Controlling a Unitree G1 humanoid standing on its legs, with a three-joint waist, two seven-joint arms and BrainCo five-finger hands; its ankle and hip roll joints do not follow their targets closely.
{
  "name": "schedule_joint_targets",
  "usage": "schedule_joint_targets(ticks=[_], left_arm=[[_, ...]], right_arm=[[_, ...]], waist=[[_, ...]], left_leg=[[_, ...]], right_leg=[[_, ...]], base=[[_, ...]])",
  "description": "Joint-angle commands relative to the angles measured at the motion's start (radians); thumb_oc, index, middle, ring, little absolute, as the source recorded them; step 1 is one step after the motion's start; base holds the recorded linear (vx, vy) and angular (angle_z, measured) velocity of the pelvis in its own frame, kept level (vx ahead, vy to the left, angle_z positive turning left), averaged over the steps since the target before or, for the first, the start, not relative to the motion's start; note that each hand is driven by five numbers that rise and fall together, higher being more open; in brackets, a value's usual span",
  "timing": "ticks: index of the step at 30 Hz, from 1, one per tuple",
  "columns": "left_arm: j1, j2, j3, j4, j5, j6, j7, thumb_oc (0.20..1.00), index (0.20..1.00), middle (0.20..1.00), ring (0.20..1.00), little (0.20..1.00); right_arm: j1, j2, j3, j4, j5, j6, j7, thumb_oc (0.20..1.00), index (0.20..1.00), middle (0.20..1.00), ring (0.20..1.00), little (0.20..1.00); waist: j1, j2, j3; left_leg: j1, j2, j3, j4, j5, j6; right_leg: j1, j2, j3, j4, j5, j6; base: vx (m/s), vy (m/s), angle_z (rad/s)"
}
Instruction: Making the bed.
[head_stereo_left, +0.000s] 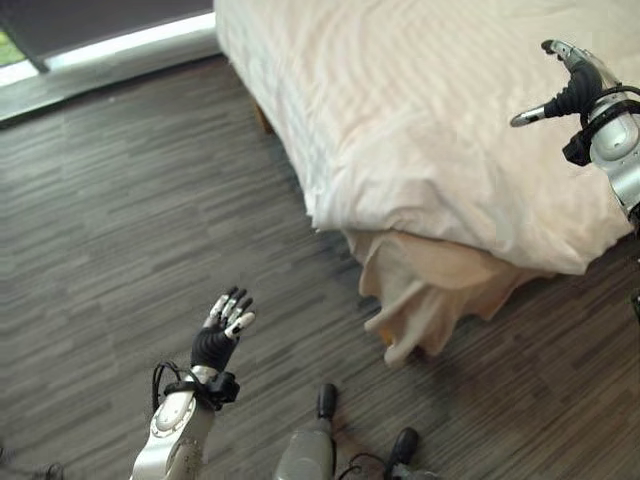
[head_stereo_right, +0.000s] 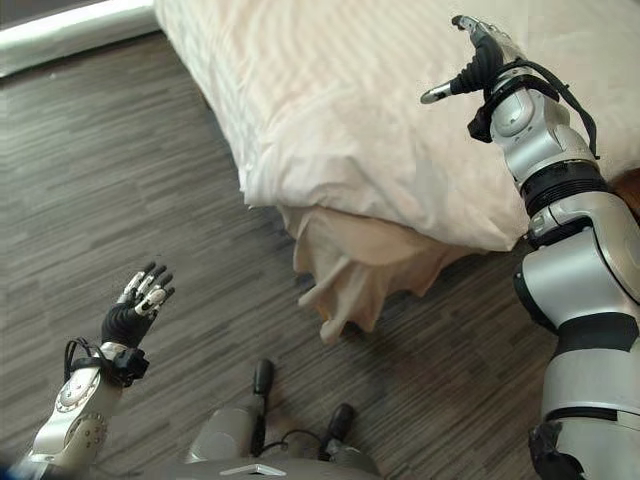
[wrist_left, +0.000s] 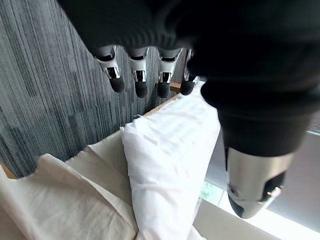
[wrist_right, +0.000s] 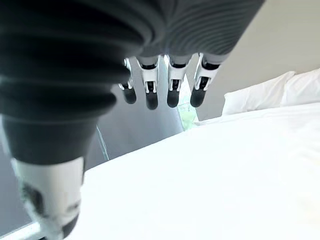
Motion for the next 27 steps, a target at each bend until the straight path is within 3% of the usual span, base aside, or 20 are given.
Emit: schedule_joint_targets(ticks=[1, 8, 16, 22, 23, 27], left_arm=[[-0.026, 0.028, 0.008, -0.089, -0.033, -0.049, -0.023, 1.0, 1.0, 1.0, 1.0, 1.0], [-0.07, 0.03, -0.019, -0.096, -0.028, -0.064, 0.001, 1.0, 1.0, 1.0, 1.0, 1.0], [-0.157, -0.03, -0.079, -0.067, -0.003, -0.08, 0.037, 1.0, 1.0, 1.0, 1.0, 1.0], [-0.219, -0.071, -0.12, -0.044, -0.003, -0.085, 0.073, 1.0, 1.0, 1.0, 1.0, 1.0], [-0.24, -0.08, -0.125, -0.041, -0.002, -0.087, 0.087, 1.0, 1.0, 1.0, 1.0, 1.0], [-0.252, -0.091, -0.118, -0.041, 0.013, -0.089, 0.093, 1.0, 1.0, 1.0, 1.0, 1.0]], right_arm=[[-0.09, -0.077, 0.072, 0.056, -0.041, 0.004, -0.07, 1.0, 1.0, 1.0, 1.0, 1.0], [-0.126, -0.074, 0.11, 0.153, -0.104, 0.015, -0.098, 1.0, 1.0, 1.0, 1.0, 1.0], [-0.168, -0.073, 0.201, 0.053, -0.18, 0.004, -0.103, 1.0, 1.0, 1.0, 1.0, 1.0], [-0.13, 0.035, 0.215, -0.009, -0.242, 0.017, -0.098, 1.0, 1.0, 1.0, 1.0, 1.0], [-0.083, 0.079, 0.205, 0.035, -0.265, 0.026, -0.086, 0.2, 0.2, 0.2, 0.2, 0.2], [0.044, 0.122, 0.171, 0.093, -0.329, 0.042, -0.068, 0.2, 0.2, 0.2, 0.2, 0.2]], waist=[[0.004, 0.041, 0.022], [0.051, 0.066, 0.085], [0.062, 0.077, 0.137], [0.056, 0.093, 0.166], [0.059, 0.1, 0.173], [0.058, 0.114, 0.182]], left_leg=[[-0.016, 0.039, -0.071, -0.009, 0.033, -0.042], [-0.123, 0.033, -0.095, 0.002, 0.053, -0.056], [-0.221, 0.037, -0.086, -0.013, 0.079, -0.071], [-0.252, 0.032, -0.082, -0.007, 0.082, -0.071], [-0.256, 0.028, -0.084, -0.006, 0.081, -0.07], [-0.251, 0.021, -0.093, -0.003, 0.079, -0.067]], right_leg=[[0.006, -0.011, -0.01, 0.012, 0.016, 0.054], [-0.081, -0.015, -0.031, 0.012, 0.025, 0.058], [-0.187, -0.01, -0.006, 0.012, 0.04, 0.062], [-0.222, -0.014, 0.007, 0.012, 0.047, 0.06], [-0.223, -0.014, 0.006, 0.012, 0.047, 0.06], [-0.215, -0.016, 0.001, 0.012, 0.043, 0.061]], base=[[-0.03, 0.01, 0.0], [-0.02, -0.005, 0.08], [-0.02, 0.005, 0.03], [0.01, 0.009, -0.12], [0.02, 0.001, -0.1], [0.0, 0.001, -0.04]])
